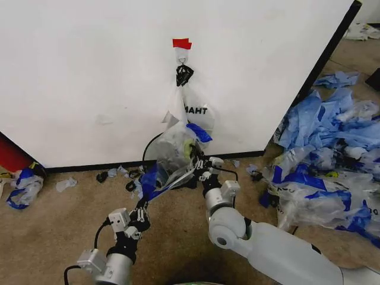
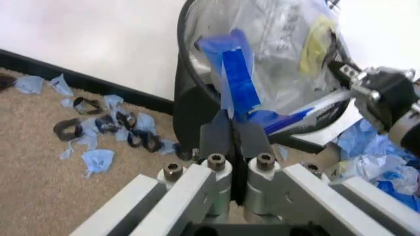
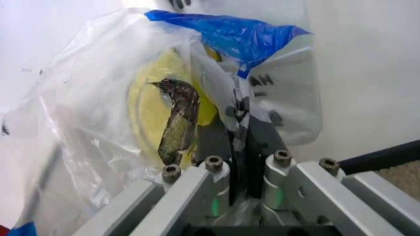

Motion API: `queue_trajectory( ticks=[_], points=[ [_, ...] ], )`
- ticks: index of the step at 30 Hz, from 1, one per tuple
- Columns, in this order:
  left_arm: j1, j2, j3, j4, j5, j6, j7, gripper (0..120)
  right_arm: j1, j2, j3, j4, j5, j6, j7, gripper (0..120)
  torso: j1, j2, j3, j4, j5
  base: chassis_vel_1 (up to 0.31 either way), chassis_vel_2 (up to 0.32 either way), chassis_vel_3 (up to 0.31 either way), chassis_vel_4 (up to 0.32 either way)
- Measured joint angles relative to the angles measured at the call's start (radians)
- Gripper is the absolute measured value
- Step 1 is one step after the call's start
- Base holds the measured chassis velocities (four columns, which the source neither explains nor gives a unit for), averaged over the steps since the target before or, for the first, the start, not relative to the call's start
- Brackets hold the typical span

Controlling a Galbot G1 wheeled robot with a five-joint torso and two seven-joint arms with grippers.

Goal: Pick up the garbage bag from the wall and place it over the trash bin.

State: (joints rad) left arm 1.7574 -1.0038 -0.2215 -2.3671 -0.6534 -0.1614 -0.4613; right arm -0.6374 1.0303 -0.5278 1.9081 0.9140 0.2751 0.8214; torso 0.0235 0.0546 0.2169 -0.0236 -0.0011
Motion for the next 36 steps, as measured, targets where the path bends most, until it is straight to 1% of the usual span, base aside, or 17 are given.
queue_trajectory(
  ticks=[2,4,7,8,10,14,18,20,22,25,27,30,36],
  points=[
    [0.008,-0.007,0.004,0.004,0.009,-0.003,0.001,0,0.001,0.002,0.001,0.002,0.002,0.000,0.001,1,0.000,0.000,0.000,0.0000,-0.0001,0.000,0.000,0.000,0.000],
    [0.029,-0.029,0.016,0.019,0.036,-0.013,0.006,0,0.003,0.004,0.002,0.006,0.005,-0.001,0.004,1,0.000,0.000,0.000,0.0002,0.0000,0.000,0.000,0.000,0.000],
    [0.038,-0.057,0.036,0.060,0.058,-0.023,0.009,0,0.004,0.006,0.004,0.018,0.013,-0.003,0.010,1,0.000,0.000,0.000,0.0000,-0.0001,0.000,0.000,0.000,0.000],
    [0.038,-0.057,0.036,0.060,0.058,-0.023,0.009,0,0.004,0.006,0.004,0.018,0.013,-0.003,0.010,1,0.000,0.000,0.000,0.0000,-0.0001,0.000,0.000,0.000,0.000],
    [0.034,-0.072,0.046,0.094,0.065,-0.027,0.010,0,0.003,0.006,0.004,0.026,0.014,-0.004,0.012,1,0.000,0.000,0.000,0.0001,-0.0001,0.000,0.000,0.000,0.000],
    [0.016,-0.089,0.066,0.146,0.064,-0.029,0.011,0,-0.001,0.003,0.004,0.042,0.016,-0.006,0.016,1,0.000,0.000,0.000,0.0000,0.0000,0.000,0.000,0.000,0.000],
    [-0.001,-0.096,0.077,0.175,0.062,-0.031,0.011,0,-0.004,0.002,0.004,0.050,0.018,-0.008,0.019,1,0.000,0.000,0.000,0.0000,0.0000,0.000,0.000,0.000,0.000],
    [-0.027,-0.107,0.089,0.215,0.056,-0.031,0.010,0,-0.010,0.000,0.000,0.061,0.020,-0.011,0.020,1,0.000,0.000,0.000,0.0000,0.0000,0.000,0.000,0.000,0.000],
    [-0.035,-0.110,0.093,0.228,0.054,-0.031,0.009,0,-0.011,0.000,-0.002,0.064,0.020,-0.012,0.021,1,0.000,0.000,0.000,0.0000,0.0000,0.000,0.000,0.000,0.000],
    [-0.069,-0.121,0.108,0.282,0.048,-0.031,0.002,0,-0.016,0.000,-0.007,0.077,0.023,-0.013,0.022,1,0.000,0.000,0.000,-0.0001,0.0000,0.000,0.000,0.000,0.000],
    [-0.084,-0.124,0.112,0.303,0.048,-0.031,-0.007,0,-0.019,-0.003,-0.012,0.083,0.025,-0.015,0.022,1,0.000,0.000,0.000,0.0001,-0.0002,0.000,0.000,0.000,0.000],
    [-0.091,-0.119,0.109,0.307,0.048,-0.031,-0.015,0,-0.024,-0.013,-0.018,0.091,0.025,-0.015,0.020,1,0.000,0.000,0.000,0.0000,-0.0001,0.000,0.000,0.000,0.000],
    [-0.068,-0.087,0.086,0.263,0.053,-0.025,-0.022,0,-0.042,-0.024,-0.026,0.095,0.014,-0.015,0.011,1,0.000,0.000,0.000,-0.0001,0.0001,0.000,0.000,0.000,0.000]
  ],
)
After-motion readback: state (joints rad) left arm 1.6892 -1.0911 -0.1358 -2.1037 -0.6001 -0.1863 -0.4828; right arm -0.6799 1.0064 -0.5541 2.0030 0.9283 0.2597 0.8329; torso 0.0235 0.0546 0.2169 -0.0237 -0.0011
